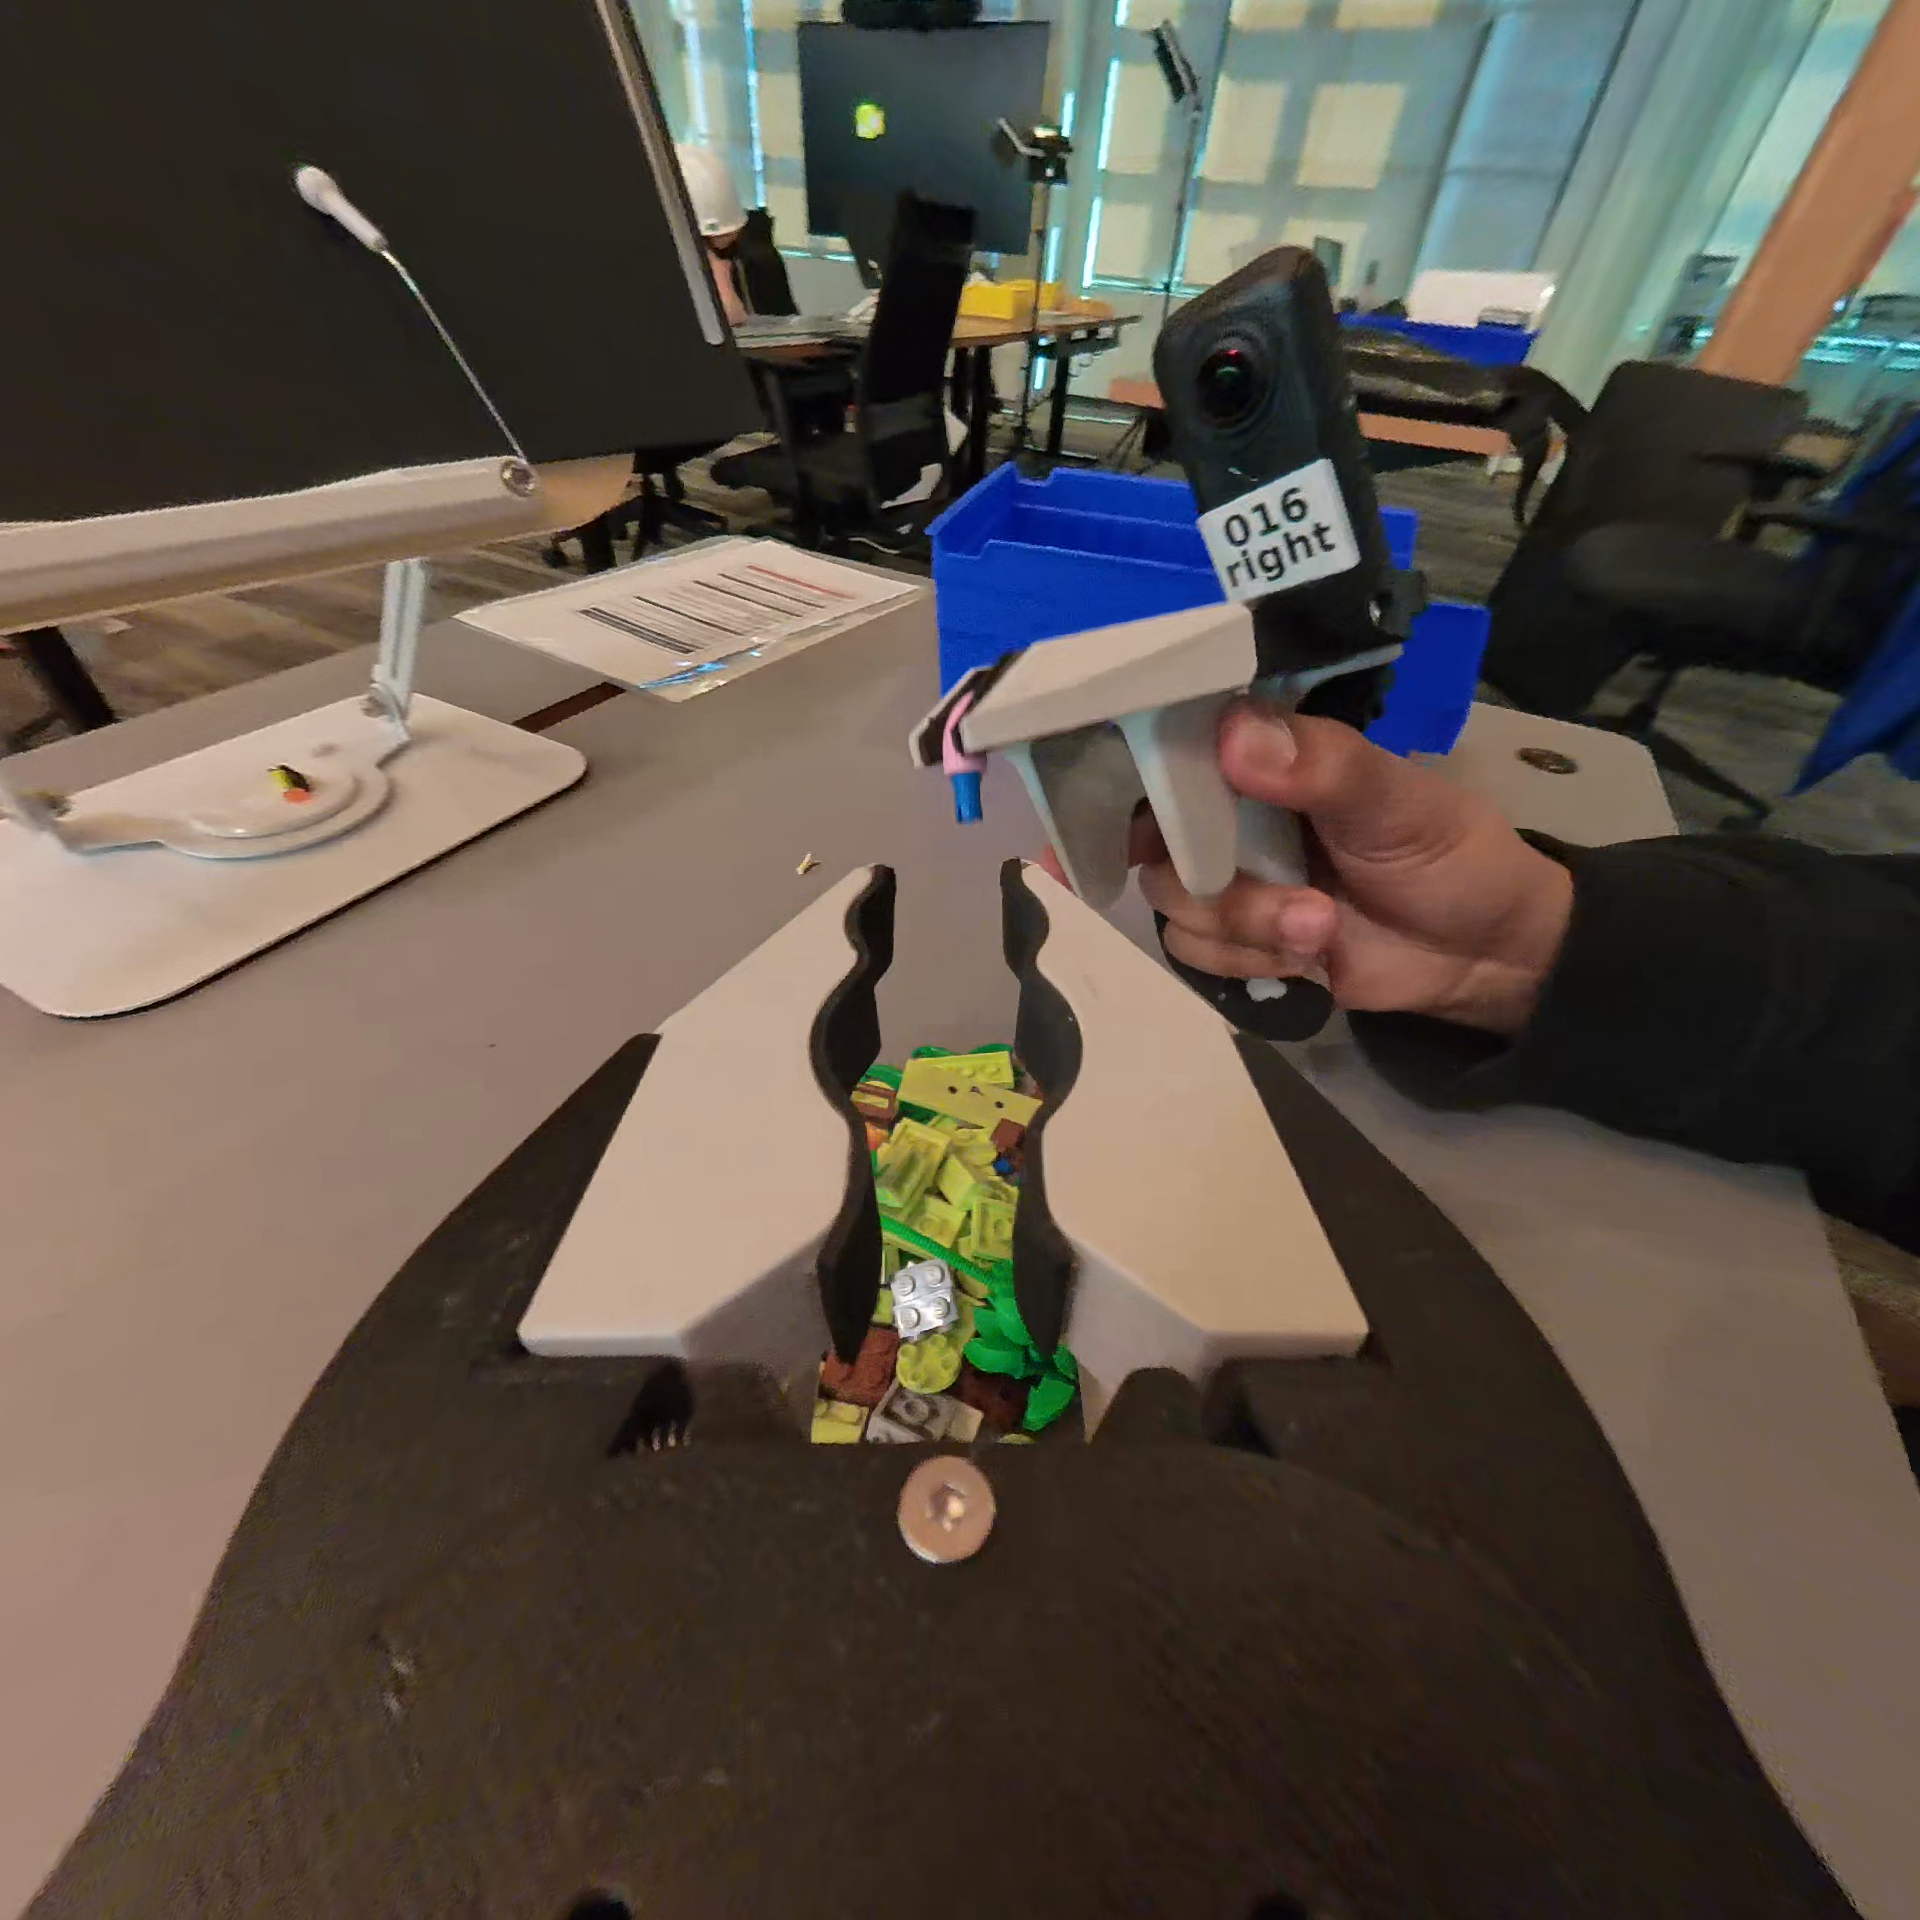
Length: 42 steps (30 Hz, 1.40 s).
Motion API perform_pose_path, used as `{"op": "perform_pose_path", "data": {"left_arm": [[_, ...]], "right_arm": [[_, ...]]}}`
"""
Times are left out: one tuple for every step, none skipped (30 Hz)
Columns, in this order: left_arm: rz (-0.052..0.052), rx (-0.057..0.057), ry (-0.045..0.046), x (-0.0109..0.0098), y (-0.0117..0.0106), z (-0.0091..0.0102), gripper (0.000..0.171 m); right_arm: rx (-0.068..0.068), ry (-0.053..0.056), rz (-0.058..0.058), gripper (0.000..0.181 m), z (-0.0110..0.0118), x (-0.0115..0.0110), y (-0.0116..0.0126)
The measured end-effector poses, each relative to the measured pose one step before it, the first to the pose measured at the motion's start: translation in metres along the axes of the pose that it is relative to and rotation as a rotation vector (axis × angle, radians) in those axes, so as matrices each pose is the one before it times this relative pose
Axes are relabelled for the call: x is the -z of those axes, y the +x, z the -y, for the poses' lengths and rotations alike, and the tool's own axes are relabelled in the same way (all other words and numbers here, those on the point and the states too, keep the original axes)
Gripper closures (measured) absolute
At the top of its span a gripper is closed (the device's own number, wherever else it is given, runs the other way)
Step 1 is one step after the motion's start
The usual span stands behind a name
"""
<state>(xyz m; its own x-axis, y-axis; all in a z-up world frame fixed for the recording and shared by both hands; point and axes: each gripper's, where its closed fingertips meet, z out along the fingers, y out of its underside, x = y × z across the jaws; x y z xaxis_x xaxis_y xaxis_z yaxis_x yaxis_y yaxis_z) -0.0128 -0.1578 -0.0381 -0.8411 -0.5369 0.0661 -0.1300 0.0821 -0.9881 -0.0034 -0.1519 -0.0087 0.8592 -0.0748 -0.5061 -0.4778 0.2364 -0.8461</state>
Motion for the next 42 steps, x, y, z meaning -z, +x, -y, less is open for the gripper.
{"op": "perform_pose_path", "data": {"left_arm": [[0.0035, -0.0015, -0.00142, -0.00013, -0.00066, -0.00087, 0.152], [0.0035, -0.002, -0.00317, -0.00029, -0.00061, -0.00088, 0.154], [0.009, -0.0052, -0.00388, -0.00038, -0.00127, -0.00097, 0.156], [0.011, -0.0111, -0.00618, -0.00042, -0.00121, -0.00119, 0.156], [0.0087, -0.0145, -0.00782, -0.00039, -0.00057, -0.0013, 0.158], [0.0101, -0.0157, -0.00819, -0.0004, -0.00041, -0.00112, 0.167], [0.0154, -0.0122, -0.00869, -0.0006, -0.00116, -0.0009, 0.167], [0.0066, -0.0022, -0.01481, -0.0008, -0.00042, -0.00121, 0.168], [0.0009, 0.0113, -0.01325, -0.00068, 0.00002, -0.00061, 0.169], [-0.0033, 0.0122, -0.00144, -0.00007, 0.00041, 0.00036, 0.169], [-0.0032, 0.0052, 0.00342, 0.00048, 0.00035, 0.00074, 0.169], [-0.0013, 0.0006, -0.00308, 0.00016, 0.00021, -0.00001, 0.169], [-0.0013, 0.0063, 0.00262, 0.0001, 0.00094, 0.00122, 0.17], [0.0025, 0.0062, 0.01185, 0.00027, 0.00148, 0.00272, 0.169], [0.0116, 0.0018, 0.01819, 0.0, 0.00164, 0.00363, 0.169], [0.0215, -0.0244, 0.00303, -0.00073, 0.00085, 0.00151, 0.169], [0.0275, -0.0458, -0.01847, -0.00173, -0.00038, -0.00209, 0.168], [0.0151, -0.041, -0.04099, -0.00259, 0.00069, -0.00543, 0.168], [-0.0809, -0.0247, -0.05735, -0.00239, 0.01571, -0.00988, 0.171], [-0.0961, 0.0269, -0.06605, -0.00762, 0.02388, -0.01697, 0.171], [-0.0106, -0.0261, -0.05072, -0.00964, 0.01122, -0.01373, 0.171], [0.0581, -0.0762, -0.00429, -0.00132, -0.00384, 0.0016, 0.171], [0.0335, -0.0058, 0.03662, 0.00528, -0.00948, 0.01199, 0.171], [-0.0112, 0.0859, 0.0483, 0.00613, -0.00867, 0.01332, 0.171], [-0.0084, 0.0752, 0.04244, 0.00543, -0.00722, 0.00924, 0.171], [0.0202, 0.0206, 0.01944, 0.00403, -0.00807, 0.00244, 0.171], [0.0221, 0.0056, 0.01024, 0.00335, -0.00738, -0.00017, 0.171], [0.0141, 0.0119, 0.01959, 0.00319, -0.00565, 0.00168, 0.171], [0.0018, 0.0066, 0.02457, 0.00258, -0.00369, 0.0032, 0.171], [-0.003, 0.0031, 0.01841, 0.0017, -0.00266, 0.00263, 0.171], [0.0005, 0.0021, 0.02003, 0.00126, -0.00247, 0.00215, 0.171], [-0.0063, -0.0028, 0.02134, 0.001, -0.0006, 0.00158, 0.171], [-0.0047, -0.011, 0.01452, 0.00069, 0.0, 0.00005, 0.171], [0.0049, -0.015, 0.00842, 0.00028, -0.00073, -0.00076, 0.171], [-0.0034, -0.0166, 0.00368, 0.00017, 0.00071, -0.00115, 0.171], [0.0013, -0.0082, 0.00126, 0.00008, -0.00011, -0.00114, 0.171], [-0.0044, 0.0004, 0.00264, 0.00031, 0.00033, -0.00071, 0.17], [-0.011, 0.0089, 0.0016, 0.0, 0.00093, -0.00061, 0.164], [-0.0129, 0.016, 0.00253, 0.00003, 0.0009, -0.00038, 0.158], [-0.0134, 0.0193, 0.00466, 0.00012, 0.0008, -0.00007, 0.154], [-0.0128, 0.0167, 0.00422, 0.00001, 0.00064, -0.00017, 0.151], [-0.0102, 0.0121, 0.00202, -0.00025, 0.00036, -0.00031, 0.149]], "right_arm": [[0.0272, -0.0234, -0.0179, 0.178, -0.00456, -0.00292, 0.00072], [0.0301, -0.0254, -0.0195, 0.177, -0.00436, -0.00296, 0.00074], [0.0353, -0.0233, -0.0226, 0.177, -0.00397, -0.00272, 0.00078], [0.0351, -0.0221, -0.022, 0.177, -0.00364, -0.00227, 0.00048], [0.0327, -0.0209, -0.0181, 0.177, -0.00332, -0.00215, 0.00018], [0.0279, -0.0135, -0.0172, 0.177, -0.00225, -0.0017, 0.00024], [0.0212, -0.0049, -0.0193, 0.177, -0.00073, -0.00076, 0.00109], [0.0147, -0.0025, -0.0113, 0.177, -0.00016, -0.00003, 0.00096], [0.0026, -0.0006, -0.0042, 0.177, -0.00024, 0.00042, 0.00093], [-0.0101, 0.0055, 0.0044, 0.177, 0.00015, 0.00025, 0.00037], [-0.0181, 0.0094, 0.0113, 0.177, 0.00058, 0.00013, -0.0004], [-0.016, 0.0053, 0.0097, 0.177, 0.00032, 0.00001, -0.00045], [-0.011, 0.0042, 0.0045, 0.177, 0.00081, 0.00046, -0.00029], [-0.0182, 0.0132, 0.006, 0.177, 0.00245, 0.00098, -0.00071], [-0.0427, 0.0175, 0.0156, 0.177, 0.00372, 0.00142, -0.00067], [-0.0491, 0.0141, 0.0226, 0.178, 0.00377, 0.00124, -0.00041], [-0.029, 0.0003, 0.0084, 0.179, 0.00153, 0.00103, 0.00137], [-0.0029, -0.0103, -0.0178, 0.179, -0.00012, 0.00111, 0.00375], [0.0079, 0.0404, -0.0516, 0.178, 0.00799, 0.00537, 0.0082], [-0.017, 0.1656, -0.0727, 0.177, 0.03279, 0.019, 0.01492], [-0.0316, 0.1491, -0.0103, 0.177, 0.04457, 0.02402, 0.01125], [0.0396, 0.015, -0.0217, 0.178, 0.02141, 0.01344, 0.00696], [0.099, -0.0515, -0.0547, 0.177, -0.00646, 0.00556, 0.00471], [0.0347, -0.0647, -0.0058, 0.177, -0.02096, -0.00145, -0.00385], [-0.0412, -0.0291, 0.0348, 0.177, -0.01754, -0.0052, -0.00756], [-0.0738, 0.0158, 0.0547, 0.177, -0.0046, -0.00544, -0.00736], [-0.0601, 0.0205, 0.0502, 0.177, 0.0027, -0.00468, -0.00525], [-0.0162, -0.0035, 0.0178, 0.177, 0.00005, -0.00368, -0.00035], [0.0045, -0.0203, -0.0031, 0.177, -0.00445, -0.00245, 0.0023], [-0.009, -0.0204, 0.0021, 0.177, -0.00658, -0.00166, 0.00215], [-0.0332, -0.0063, 0.0198, 0.177, -0.00528, -0.00144, 0.00031], [-0.0473, 0.0102, 0.0295, 0.177, -0.00214, -0.00123, -0.00082], [-0.0455, 0.0019, 0.0293, 0.177, -0.00206, -0.00155, -0.00085], [-0.0271, -0.0037, 0.0194, 0.177, -0.00258, -0.0016, -0.00027], [-0.0046, 0.0016, 0.0089, 0.177, -0.00215, -0.00146, -0.00006], [0.0011, -0.0121, 0.0064, 0.177, -0.00359, -0.00172, -0.0004], [0.0025, -0.0185, 0.0007, 0.177, -0.00375, -0.00189, 0.00029], [0.0052, -0.011, 0.0037, 0.177, -0.00256, -0.00169, -0.00077], [0.0019, -0.0112, 0.0099, 0.177, -0.00256, -0.00201, -0.00173], [-0.0005, -0.013, 0.0072, 0.177, -0.00294, -0.00184, -0.00124], [-0.0002, -0.0116, 0.0039, 0.177, -0.00301, -0.00175, -0.00069], [-0.0009, -0.0144, 0.0063, 0.177, -0.00342, -0.00187, -0.00086]]}}
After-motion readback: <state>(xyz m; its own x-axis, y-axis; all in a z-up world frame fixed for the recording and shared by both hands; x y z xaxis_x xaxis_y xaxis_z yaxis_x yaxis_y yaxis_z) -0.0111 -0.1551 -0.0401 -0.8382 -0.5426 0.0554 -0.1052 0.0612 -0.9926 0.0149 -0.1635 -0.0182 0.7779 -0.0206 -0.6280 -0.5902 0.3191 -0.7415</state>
